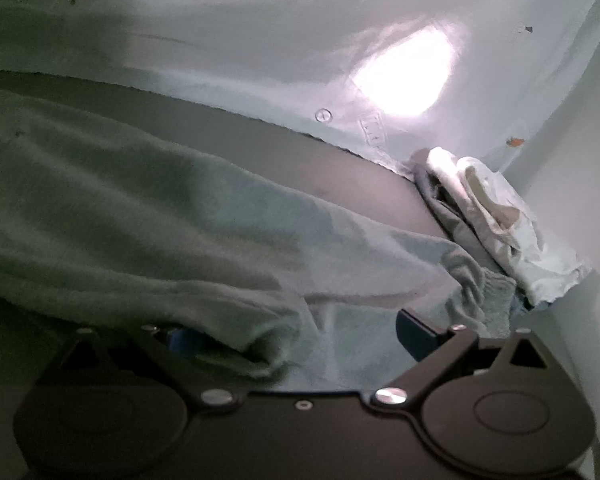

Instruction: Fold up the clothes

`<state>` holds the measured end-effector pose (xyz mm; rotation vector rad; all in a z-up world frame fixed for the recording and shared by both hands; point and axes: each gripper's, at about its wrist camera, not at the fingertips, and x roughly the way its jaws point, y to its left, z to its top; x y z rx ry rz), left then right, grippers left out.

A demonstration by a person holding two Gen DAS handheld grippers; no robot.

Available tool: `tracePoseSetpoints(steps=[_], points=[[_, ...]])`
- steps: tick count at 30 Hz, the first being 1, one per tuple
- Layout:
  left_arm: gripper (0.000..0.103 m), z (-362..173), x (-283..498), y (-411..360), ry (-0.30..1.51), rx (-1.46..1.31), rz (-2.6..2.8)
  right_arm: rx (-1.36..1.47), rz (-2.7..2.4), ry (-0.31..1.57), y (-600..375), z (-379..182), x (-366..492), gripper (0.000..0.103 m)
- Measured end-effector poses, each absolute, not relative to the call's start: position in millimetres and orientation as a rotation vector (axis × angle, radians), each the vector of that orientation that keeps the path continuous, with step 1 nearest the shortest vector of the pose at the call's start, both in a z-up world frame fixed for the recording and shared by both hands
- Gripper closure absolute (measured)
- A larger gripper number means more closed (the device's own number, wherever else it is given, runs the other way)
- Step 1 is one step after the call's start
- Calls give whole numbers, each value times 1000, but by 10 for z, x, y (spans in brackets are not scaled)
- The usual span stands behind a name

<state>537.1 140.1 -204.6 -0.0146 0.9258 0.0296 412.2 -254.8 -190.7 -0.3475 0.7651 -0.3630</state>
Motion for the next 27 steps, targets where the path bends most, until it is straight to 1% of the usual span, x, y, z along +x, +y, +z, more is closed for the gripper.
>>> tracePoseSetpoints(steps=[3,6,11,15,19,27], points=[[0,-2043,5384,1405,931,-12,25,-406,-430,791,-2487,-1974,4291,3],[0,-2034,5408,1434,939,-9,11,-497,-592,884,-2532,-2067,4371,4],[0,-2032,5432,1473,944,-2,-11,-421,-663,937,-2650,-1889,3909,2],[0,-2031,5444,1491,950,-2,-17,-401,-649,998,-2613,-2044,3665,2],[0,-1975,5483,1567,1000,-23,-29,-379,-654,964,-2564,-1961,3659,2],[0,-1847,5092,2309,981,-299,143,-257,-513,921,-2398,-1686,3572,2]])
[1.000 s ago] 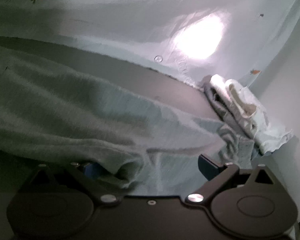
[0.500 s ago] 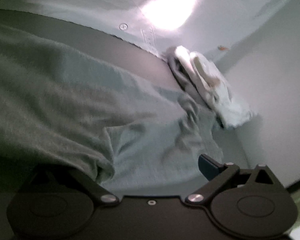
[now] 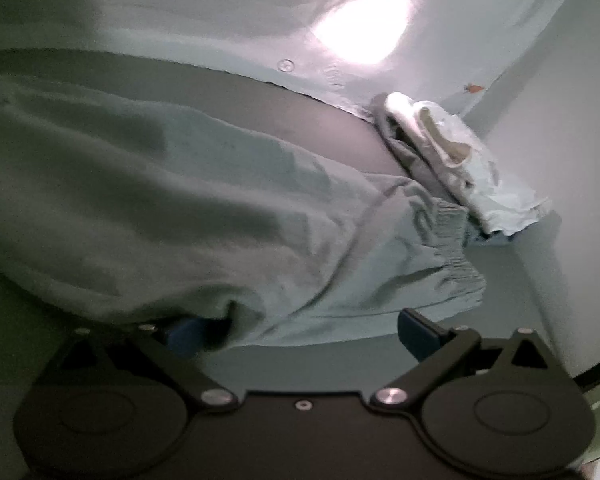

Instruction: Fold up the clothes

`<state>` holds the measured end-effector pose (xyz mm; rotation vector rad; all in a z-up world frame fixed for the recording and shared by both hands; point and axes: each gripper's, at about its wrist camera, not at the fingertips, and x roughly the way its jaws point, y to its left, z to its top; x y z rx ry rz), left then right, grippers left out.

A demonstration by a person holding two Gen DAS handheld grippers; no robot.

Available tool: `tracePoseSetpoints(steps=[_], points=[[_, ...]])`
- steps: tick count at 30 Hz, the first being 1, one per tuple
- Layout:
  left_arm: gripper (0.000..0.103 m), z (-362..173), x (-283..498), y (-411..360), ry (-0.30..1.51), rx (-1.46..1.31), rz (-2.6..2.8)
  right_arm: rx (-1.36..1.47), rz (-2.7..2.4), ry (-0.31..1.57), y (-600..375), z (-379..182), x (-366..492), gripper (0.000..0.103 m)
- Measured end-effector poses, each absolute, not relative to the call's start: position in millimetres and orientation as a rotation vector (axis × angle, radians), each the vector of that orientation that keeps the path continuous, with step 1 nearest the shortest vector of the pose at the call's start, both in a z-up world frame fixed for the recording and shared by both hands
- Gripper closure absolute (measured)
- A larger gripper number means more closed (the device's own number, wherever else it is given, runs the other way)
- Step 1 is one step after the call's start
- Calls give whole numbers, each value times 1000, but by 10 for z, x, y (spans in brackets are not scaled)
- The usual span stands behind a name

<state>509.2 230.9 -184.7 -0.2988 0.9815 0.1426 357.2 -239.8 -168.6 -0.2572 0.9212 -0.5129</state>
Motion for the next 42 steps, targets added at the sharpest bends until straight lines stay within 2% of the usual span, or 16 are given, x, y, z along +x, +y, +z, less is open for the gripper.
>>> tracePoseSetpoints(steps=[6,9,10,12,15,16,19,24,26,28,32,34,35,36,37,42], points=[[4,-1846,4951,2963,924,-437,319,-98,-477,922,-2330,-1604,3572,2],[14,-1861,5028,3173,883,-496,322,-16,-476,920,-2276,-1587,3605,2],[22,-1866,5068,3210,867,-496,320,13,-476,920,-2260,-1584,3617,2],[27,-1876,5168,3209,849,-458,329,73,-497,926,-2231,-1587,3634,2],[70,-1884,5301,3187,836,-404,344,109,-509,938,-2181,-1611,3654,2],[101,-1881,5336,3189,840,-400,340,110,-514,942,-2162,-1615,3656,2],[101,-1784,5392,3239,827,-453,293,110,-503,953,-2147,-1605,3674,3],[101,-1261,5569,3286,684,-555,182,232,-456,939,-2225,-1567,3755,7],[101,-986,5732,3276,617,-573,121,328,-432,936,-2273,-1573,3811,15],[101,-728,5889,3250,554,-587,64,441,-395,930,-2330,-1589,3852,29],[101,-362,6228,3173,456,-592,-25,632,-344,896,-2384,-1644,3871,45],[101,-343,6381,3118,459,-555,-18,689,-332,884,-2369,-1688,3857,65],[101,-372,6436,3108,475,-550,-7,710,-335,884,-2346,-1713,3846,71],[101,-408,6462,3108,493,-555,2,725,-331,883,-2323,-1737,3837,83],[101,-455,6489,3120,511,-565,12,733,-320,885,-2290,-1750,3841,87],[101,-645,6310,3248,551,-605,52,673,-271,901,-2121,-1767,3892,88]])
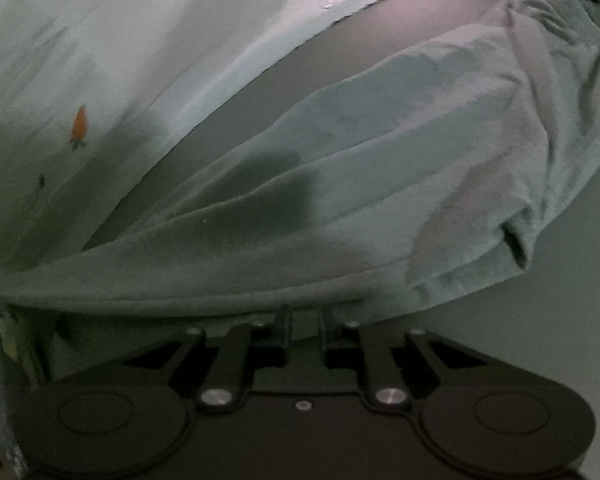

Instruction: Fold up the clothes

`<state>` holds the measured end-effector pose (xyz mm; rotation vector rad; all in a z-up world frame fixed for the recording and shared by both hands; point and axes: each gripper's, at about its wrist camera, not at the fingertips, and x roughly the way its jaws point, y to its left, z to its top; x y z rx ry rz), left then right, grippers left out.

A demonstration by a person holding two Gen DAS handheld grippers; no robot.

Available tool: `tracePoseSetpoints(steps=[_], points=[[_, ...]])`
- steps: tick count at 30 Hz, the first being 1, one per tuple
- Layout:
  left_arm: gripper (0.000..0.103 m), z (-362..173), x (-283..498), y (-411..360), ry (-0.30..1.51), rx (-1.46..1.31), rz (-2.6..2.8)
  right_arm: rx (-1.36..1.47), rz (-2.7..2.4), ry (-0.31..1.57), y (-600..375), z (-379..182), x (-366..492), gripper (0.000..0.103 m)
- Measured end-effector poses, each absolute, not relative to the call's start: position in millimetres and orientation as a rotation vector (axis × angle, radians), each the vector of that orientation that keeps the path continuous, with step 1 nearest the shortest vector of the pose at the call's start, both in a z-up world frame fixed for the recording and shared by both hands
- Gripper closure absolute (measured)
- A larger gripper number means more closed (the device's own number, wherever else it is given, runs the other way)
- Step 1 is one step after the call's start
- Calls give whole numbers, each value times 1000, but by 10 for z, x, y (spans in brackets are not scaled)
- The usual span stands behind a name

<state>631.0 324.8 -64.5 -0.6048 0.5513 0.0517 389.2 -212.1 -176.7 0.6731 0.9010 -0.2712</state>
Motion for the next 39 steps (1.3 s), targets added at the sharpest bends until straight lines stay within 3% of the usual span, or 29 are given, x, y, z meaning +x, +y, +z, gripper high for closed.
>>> tracePoseSetpoints(steps=[6,15,20,24,26,30,33,34,35,36,37,38,39], points=[[101,-898,5745,3522,617,-611,114,659,-297,925,-2181,-1798,3952,88],[93,-1654,5147,3769,941,-552,307,652,-371,964,-2286,-1887,4022,80],[53,-1481,5258,3767,880,-488,252,665,-461,902,-2470,-1765,3925,68],[47,-1499,5439,3668,939,-432,218,706,-584,860,-2673,-1731,3759,66],[40,-1584,5457,3622,978,-433,232,720,-638,845,-2752,-1735,3660,63],[38,-1703,5404,3528,1000,-426,275,796,-666,831,-2840,-1792,3543,60],[44,-1714,5391,3491,976,-397,289,842,-656,795,-2865,-1816,3544,56],[63,-1714,5398,3483,969,-388,296,860,-657,784,-2883,-1833,3559,55],[88,-1719,5420,3479,964,-374,306,883,-664,779,-2919,-1859,3575,55],[101,-1723,5444,3485,959,-375,311,903,-671,781,-2958,-1887,3596,57],[102,-1724,5470,3502,952,-388,312,923,-677,785,-2995,-1916,3617,79],[103,-1695,5480,3521,935,-395,316,925,-678,794,-3011,-1926,3636,93],[103,-1636,5477,3542,908,-398,323,912,-679,795,-3005,-1899,3642,100]])
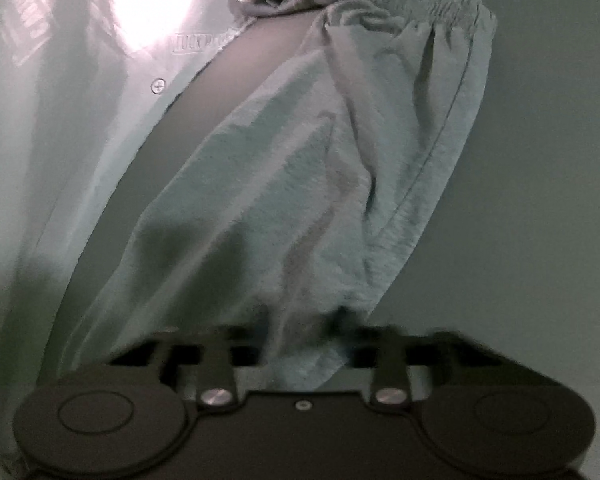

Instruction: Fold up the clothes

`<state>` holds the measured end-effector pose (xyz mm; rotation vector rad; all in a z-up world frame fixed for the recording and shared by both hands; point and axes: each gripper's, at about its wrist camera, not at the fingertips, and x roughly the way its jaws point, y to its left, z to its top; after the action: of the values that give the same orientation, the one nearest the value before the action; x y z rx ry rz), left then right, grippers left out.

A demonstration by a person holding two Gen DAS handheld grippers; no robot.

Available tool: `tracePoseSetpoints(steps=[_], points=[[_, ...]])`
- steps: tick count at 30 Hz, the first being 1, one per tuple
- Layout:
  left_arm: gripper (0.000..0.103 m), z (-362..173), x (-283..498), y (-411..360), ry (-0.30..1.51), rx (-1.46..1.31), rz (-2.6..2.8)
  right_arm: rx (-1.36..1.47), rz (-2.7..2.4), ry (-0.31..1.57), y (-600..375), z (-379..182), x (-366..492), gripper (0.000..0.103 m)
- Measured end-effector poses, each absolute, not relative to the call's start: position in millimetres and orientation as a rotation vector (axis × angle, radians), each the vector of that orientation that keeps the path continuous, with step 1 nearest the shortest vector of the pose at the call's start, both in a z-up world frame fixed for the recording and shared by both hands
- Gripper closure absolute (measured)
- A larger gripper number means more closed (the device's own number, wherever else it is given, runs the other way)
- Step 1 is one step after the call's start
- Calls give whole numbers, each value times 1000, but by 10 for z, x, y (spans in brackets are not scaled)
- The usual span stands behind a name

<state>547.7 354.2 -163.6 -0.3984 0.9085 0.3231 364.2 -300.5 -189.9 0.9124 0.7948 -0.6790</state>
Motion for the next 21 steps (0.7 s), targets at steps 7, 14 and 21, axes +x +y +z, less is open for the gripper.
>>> tracePoseSetpoints(steps=[7,14,21], points=[[102,-1312,5488,3705,771,-353,318,710,-686,830,-2913,-1761,3571,100],[53,-1638,5468,3753,860,-350,304,598,-675,971,-2787,-1910,3727,78],[28,-1714,5446,3598,853,-238,215,594,-678,983,-2707,-1919,3693,74]])
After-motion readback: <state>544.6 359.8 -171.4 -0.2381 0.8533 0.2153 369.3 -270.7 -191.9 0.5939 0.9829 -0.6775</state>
